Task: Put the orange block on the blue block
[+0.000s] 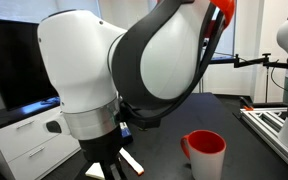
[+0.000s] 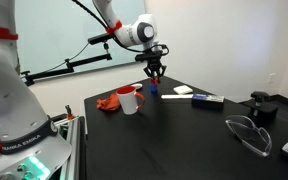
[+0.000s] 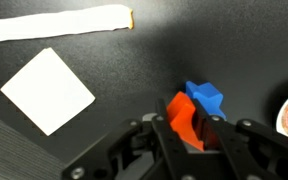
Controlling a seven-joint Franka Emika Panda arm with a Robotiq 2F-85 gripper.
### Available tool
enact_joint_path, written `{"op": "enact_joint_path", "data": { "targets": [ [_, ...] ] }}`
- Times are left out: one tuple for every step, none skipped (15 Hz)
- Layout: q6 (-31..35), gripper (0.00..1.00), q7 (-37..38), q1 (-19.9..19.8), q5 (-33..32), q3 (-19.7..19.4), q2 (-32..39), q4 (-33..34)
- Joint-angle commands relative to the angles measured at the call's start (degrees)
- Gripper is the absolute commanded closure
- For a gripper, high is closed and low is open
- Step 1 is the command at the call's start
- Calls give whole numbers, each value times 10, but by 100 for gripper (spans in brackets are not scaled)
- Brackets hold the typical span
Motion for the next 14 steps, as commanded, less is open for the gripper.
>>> {"op": "enact_joint_path", "data": {
  "targets": [
    [6, 93, -6, -5, 5, 5, -23, -20],
    [6, 93, -7, -6, 6, 5, -25, -21],
    [6, 93, -7, -6, 7, 6, -26, -22],
    [7, 93, -7, -6, 7, 6, -27, -23],
    [6, 93, -8, -6, 7, 6, -27, -24],
    [6, 93, -8, -6, 8, 7, -28, -25],
    [5, 93, -8, -7, 9, 8, -30, -28],
    [5, 93, -8, -7, 9, 8, -32, -31],
    [6, 93, -9, -8, 11, 9, -34, -35],
    [6, 93, -10, -8, 11, 10, -36, -38],
    [7, 93, -9, -8, 11, 10, -38, -40],
    [7, 93, -9, -8, 11, 9, -39, -41],
    [7, 93, -9, -8, 10, 9, -40, -42],
    [6, 93, -9, -7, 11, 9, -40, -42]
  ]
}}
